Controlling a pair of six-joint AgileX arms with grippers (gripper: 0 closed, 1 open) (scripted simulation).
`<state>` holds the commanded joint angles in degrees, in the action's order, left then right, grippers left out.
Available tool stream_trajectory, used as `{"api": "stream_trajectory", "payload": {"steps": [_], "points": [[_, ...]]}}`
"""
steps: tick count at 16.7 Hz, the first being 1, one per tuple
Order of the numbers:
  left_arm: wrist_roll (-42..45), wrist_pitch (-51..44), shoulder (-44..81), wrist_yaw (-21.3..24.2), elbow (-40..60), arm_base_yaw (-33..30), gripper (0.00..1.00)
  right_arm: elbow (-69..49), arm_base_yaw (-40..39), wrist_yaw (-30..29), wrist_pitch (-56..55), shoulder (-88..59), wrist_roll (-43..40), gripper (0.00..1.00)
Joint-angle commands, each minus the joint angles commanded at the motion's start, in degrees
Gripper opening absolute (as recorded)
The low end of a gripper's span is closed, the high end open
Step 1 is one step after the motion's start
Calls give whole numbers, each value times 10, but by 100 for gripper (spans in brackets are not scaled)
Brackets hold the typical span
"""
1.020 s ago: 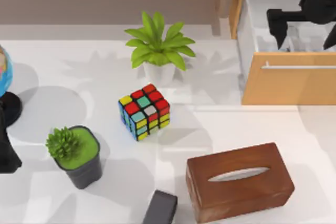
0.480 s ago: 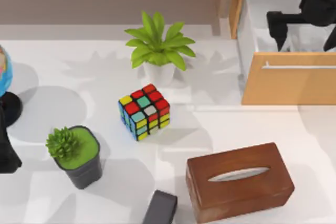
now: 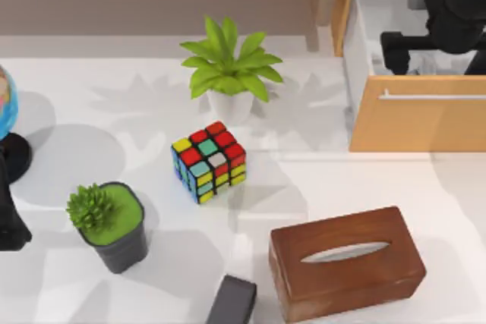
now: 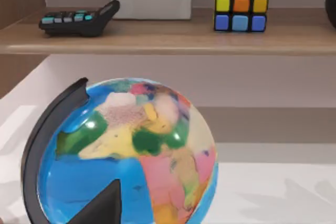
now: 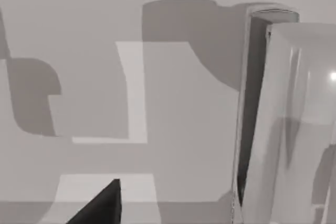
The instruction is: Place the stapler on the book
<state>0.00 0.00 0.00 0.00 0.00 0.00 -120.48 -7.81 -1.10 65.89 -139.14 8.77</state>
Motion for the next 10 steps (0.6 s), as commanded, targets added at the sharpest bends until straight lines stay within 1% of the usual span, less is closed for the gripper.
{"api": "stream_trajectory", "payload": {"steps": [8,10], "points": [[0,0,0,0,0,0,100,-3,2,1,-22,-22,-1,100],[0,0,0,0,0,0,100,-3,2,1,-22,-22,-1,85]]}}
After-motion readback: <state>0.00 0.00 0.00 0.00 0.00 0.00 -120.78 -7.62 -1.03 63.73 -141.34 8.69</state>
